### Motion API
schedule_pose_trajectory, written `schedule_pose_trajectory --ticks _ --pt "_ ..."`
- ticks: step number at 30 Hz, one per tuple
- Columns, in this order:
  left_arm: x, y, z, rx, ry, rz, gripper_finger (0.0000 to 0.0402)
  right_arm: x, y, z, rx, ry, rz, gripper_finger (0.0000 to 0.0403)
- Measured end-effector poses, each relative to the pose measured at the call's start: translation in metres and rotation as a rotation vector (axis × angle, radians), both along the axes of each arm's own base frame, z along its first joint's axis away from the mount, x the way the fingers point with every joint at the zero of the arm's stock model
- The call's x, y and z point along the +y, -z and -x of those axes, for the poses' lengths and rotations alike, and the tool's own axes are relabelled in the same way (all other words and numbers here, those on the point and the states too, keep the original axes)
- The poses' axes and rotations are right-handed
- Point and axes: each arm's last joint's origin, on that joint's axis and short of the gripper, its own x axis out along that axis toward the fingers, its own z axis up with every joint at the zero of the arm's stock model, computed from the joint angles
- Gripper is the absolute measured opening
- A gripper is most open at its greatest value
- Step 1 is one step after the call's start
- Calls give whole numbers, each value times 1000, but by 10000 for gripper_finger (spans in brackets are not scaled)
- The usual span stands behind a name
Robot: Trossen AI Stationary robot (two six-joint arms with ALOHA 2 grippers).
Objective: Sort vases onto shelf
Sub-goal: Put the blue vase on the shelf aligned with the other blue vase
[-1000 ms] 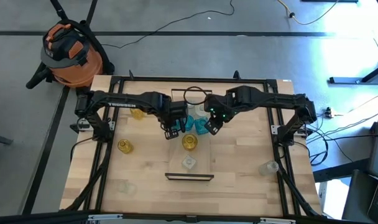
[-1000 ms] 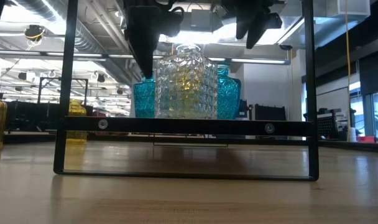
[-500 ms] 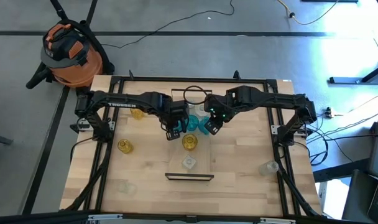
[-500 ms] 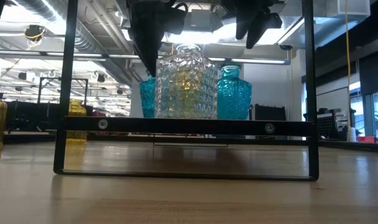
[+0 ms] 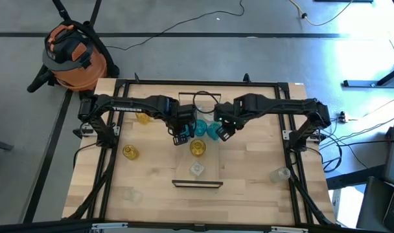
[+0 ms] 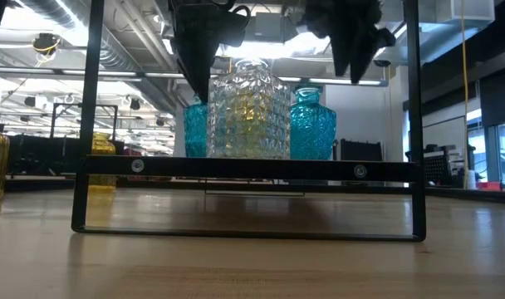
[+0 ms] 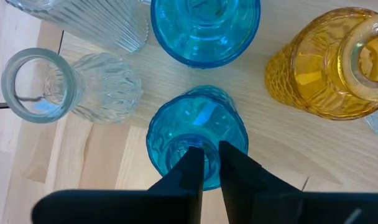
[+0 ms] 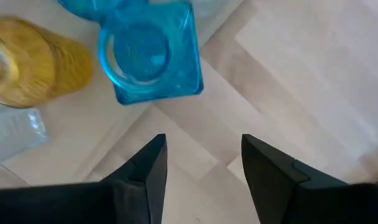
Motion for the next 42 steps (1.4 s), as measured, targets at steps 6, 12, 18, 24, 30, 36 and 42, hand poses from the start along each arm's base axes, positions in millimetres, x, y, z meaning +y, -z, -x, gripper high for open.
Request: schedule_pose_trajectory --ticks 6,12,18,24,30,36,42 --pt "0 0 0 -3 -2 -7 34 0 36 2 73 51 -13 170" --pt "1 0 0 -5 -5 -19 37 -2 58 4 97 106 30 170" --pt "1 -1 -1 -11 -5 -19 41 -3 66 2 58 170 62 170" --pt "0 -1 -1 -15 1 -3 48 -3 65 -1 31 191 65 170" --pt "0 -2 -2 -27 2 -2 66 -3 65 -1 24 202 80 170" --pt "0 -3 -4 -54 1 -5 87 -3 65 -1 21 214 79 170" --pt "0 -3 -7 -78 0 -6 94 -4 65 -4 -10 216 87 170"
